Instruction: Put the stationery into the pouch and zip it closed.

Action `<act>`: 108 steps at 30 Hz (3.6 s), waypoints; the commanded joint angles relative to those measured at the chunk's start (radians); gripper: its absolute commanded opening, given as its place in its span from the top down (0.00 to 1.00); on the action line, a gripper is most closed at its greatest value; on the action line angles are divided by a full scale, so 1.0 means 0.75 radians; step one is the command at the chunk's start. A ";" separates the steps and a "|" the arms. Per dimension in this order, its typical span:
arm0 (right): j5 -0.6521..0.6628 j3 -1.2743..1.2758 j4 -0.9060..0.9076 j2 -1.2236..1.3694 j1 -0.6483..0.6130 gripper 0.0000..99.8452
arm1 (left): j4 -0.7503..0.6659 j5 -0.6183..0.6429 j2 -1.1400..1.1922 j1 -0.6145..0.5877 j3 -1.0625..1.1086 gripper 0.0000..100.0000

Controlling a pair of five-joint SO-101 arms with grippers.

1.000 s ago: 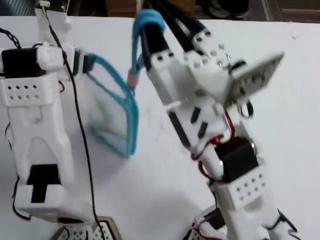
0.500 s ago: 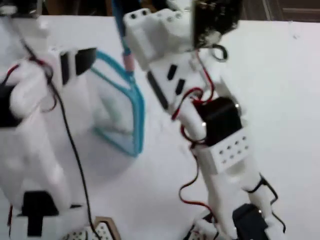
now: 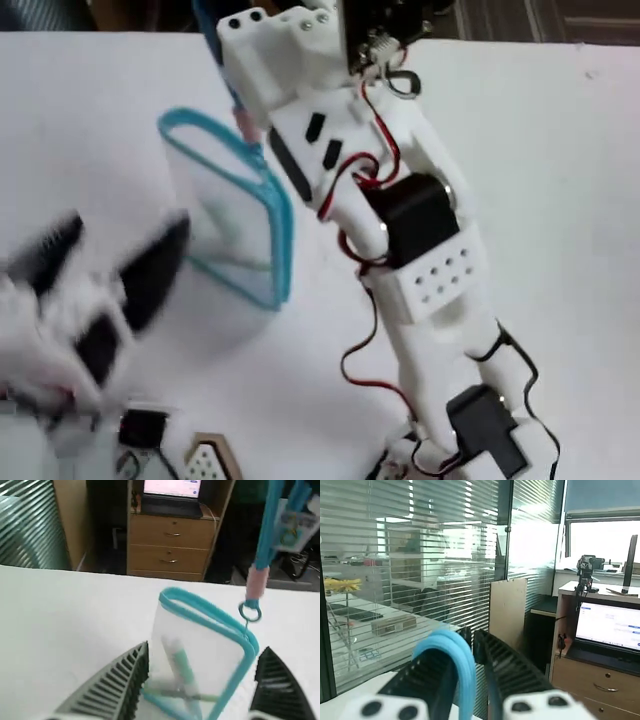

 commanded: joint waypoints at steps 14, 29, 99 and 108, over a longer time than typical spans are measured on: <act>0.072 -0.065 0.005 -0.001 -0.089 0.98 | -0.542 0.070 -0.052 0.285 0.863 0.65; 0.074 -0.063 0.005 0.003 -0.085 0.98 | -0.577 0.243 0.152 0.294 0.736 0.70; -0.080 -0.270 -0.379 0.707 0.870 0.98 | 0.012 -0.237 -0.204 0.222 0.110 0.98; -0.074 -0.775 0.009 0.971 0.967 0.98 | 0.008 -0.241 -0.199 0.222 0.102 0.98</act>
